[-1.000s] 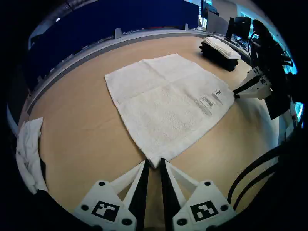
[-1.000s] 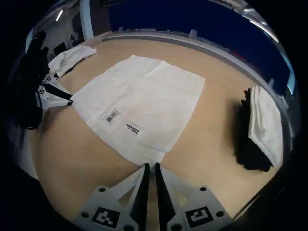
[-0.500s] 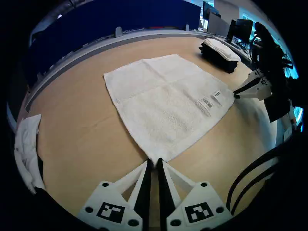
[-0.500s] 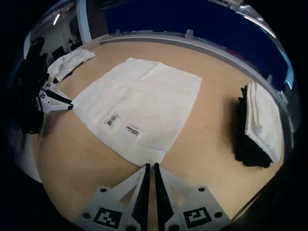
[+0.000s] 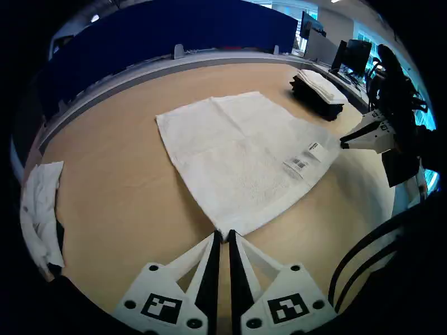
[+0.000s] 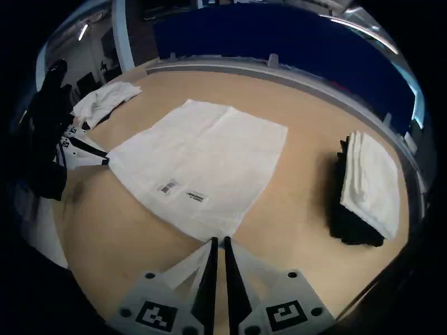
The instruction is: Fold towel
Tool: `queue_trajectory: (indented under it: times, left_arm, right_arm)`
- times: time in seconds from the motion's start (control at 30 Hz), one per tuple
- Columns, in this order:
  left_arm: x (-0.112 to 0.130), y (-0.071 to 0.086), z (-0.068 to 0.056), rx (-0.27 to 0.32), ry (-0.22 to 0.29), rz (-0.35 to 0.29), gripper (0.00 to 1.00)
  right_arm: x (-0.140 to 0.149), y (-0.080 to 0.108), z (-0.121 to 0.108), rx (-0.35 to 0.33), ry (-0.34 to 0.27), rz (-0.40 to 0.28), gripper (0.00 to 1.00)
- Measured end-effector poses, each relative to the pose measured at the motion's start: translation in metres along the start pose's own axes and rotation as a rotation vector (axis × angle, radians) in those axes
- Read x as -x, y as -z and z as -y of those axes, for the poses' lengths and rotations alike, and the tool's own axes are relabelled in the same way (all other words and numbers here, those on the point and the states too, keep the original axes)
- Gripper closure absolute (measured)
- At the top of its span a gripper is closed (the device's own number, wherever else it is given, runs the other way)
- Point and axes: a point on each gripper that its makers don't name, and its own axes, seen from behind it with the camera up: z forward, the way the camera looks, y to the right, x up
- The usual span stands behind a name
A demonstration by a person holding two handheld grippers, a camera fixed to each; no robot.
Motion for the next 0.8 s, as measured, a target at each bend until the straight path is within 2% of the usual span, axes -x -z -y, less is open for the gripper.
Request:
queue_trajectory:
  times: [0.5,0.8]
  left_arm:
    - [-0.030,0.038,-0.006,0.003,0.055,-0.039,0.89]
    - [-0.042,0.066,-0.014,0.011,0.094,-0.050,0.89]
  right_arm:
    - [-0.033,0.043,0.004,-0.008,-0.004,-0.066,0.92]
    - [-0.047,0.069,0.010,-0.014,-0.017,-0.095,0.92]
